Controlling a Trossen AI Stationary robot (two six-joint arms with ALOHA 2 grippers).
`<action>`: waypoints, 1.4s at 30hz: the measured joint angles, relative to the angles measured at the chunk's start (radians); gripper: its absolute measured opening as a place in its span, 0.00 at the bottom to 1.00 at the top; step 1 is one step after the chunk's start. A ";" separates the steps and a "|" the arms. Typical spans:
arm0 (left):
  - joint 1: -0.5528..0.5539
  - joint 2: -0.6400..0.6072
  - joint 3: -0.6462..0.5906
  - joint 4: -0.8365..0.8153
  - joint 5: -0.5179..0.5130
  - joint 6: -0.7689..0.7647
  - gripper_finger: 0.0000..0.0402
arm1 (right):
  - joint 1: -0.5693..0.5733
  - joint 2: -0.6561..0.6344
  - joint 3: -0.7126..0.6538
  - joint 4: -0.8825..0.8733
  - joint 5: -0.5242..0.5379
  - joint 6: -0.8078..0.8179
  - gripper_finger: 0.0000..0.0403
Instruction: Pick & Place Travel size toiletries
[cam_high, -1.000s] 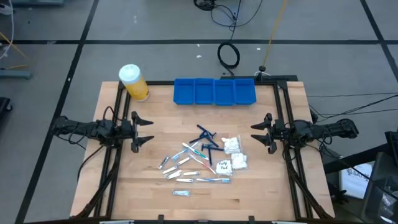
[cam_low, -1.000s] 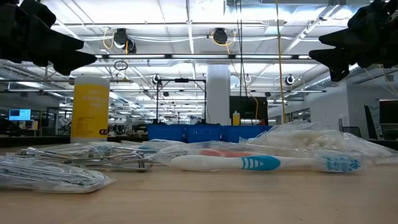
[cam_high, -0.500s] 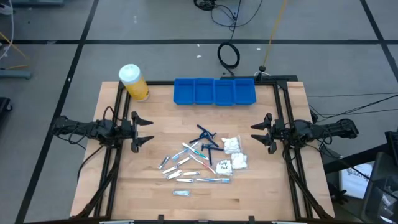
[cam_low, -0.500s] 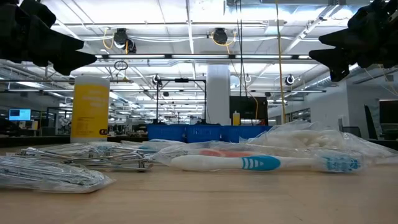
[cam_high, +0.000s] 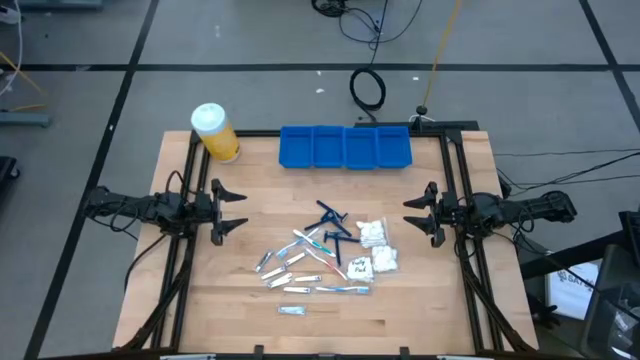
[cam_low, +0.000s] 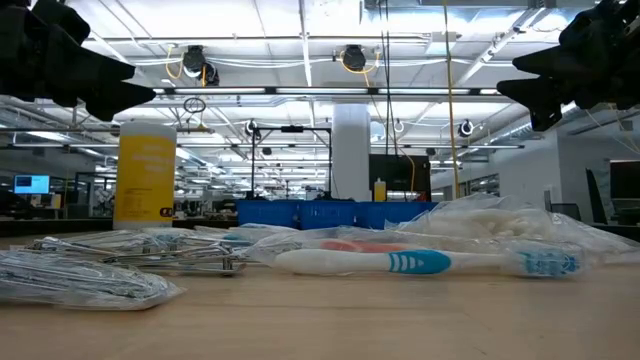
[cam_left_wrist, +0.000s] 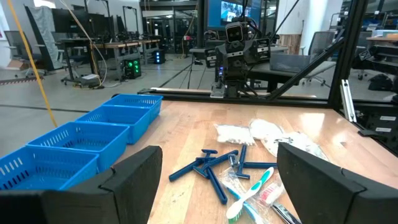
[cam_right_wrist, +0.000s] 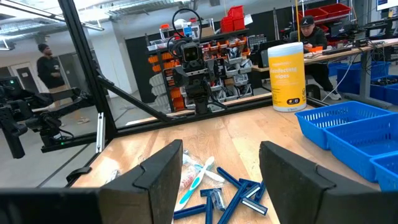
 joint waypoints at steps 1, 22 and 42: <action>0.000 0.000 0.000 0.000 0.000 0.000 0.77 | 0.000 0.000 0.000 0.000 0.000 0.000 0.50; 0.000 0.000 0.000 0.000 0.000 0.000 0.77 | 0.000 0.000 0.000 0.002 0.001 0.000 0.50; 0.000 0.000 0.000 0.000 0.000 0.000 0.77 | 0.000 0.000 0.000 0.110 0.000 0.087 0.50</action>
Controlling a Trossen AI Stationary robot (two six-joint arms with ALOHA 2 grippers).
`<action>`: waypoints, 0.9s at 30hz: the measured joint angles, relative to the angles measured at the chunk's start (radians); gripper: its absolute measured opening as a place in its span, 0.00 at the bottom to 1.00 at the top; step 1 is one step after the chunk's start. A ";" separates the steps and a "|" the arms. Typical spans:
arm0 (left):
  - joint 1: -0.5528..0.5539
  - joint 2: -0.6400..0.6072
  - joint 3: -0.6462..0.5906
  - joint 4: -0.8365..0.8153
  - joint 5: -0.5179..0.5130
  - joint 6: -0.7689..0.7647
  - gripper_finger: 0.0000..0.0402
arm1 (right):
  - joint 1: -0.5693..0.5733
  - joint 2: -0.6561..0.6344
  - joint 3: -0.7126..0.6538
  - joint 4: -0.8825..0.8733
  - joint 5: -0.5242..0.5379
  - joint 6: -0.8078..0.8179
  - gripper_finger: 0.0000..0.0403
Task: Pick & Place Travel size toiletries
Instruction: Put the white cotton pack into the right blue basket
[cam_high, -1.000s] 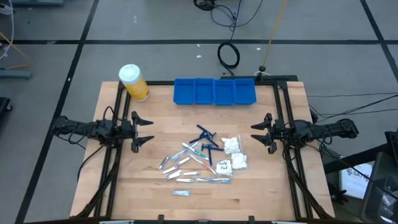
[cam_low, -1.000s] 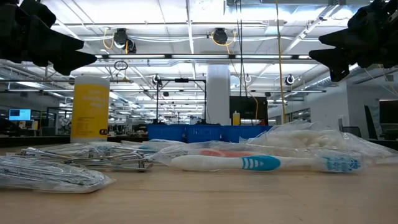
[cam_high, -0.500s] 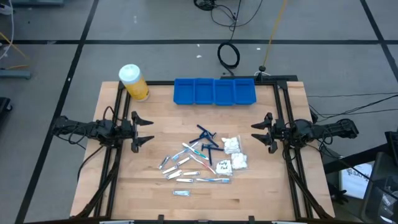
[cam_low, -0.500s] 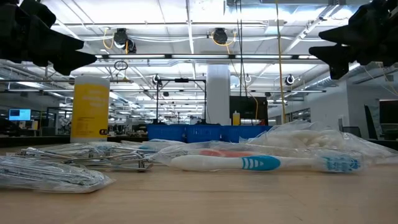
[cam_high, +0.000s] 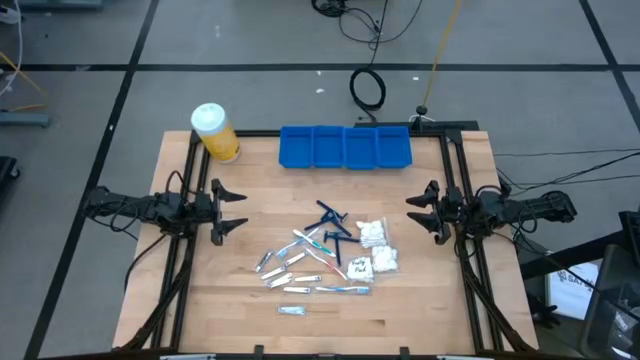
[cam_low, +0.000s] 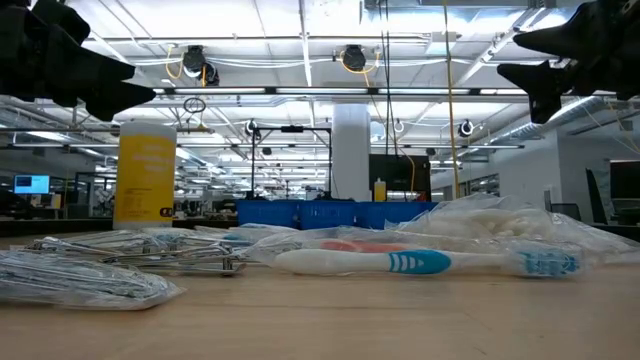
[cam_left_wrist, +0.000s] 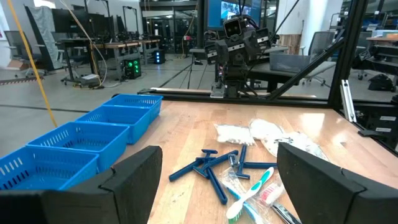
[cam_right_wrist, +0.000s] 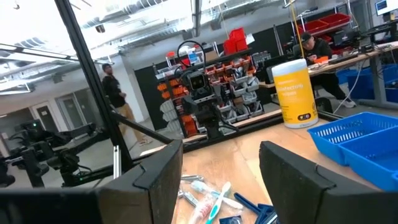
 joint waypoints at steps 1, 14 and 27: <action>0.000 0.000 0.000 0.000 0.000 0.000 0.77 | 0.000 0.000 0.000 0.004 -0.001 0.000 0.50; 0.000 0.000 0.000 0.000 0.000 0.000 0.77 | 0.000 0.000 0.000 0.004 0.000 -0.015 0.50; 0.000 0.000 0.000 0.000 0.000 0.000 0.77 | 0.000 0.019 0.000 0.070 -0.074 -0.007 0.50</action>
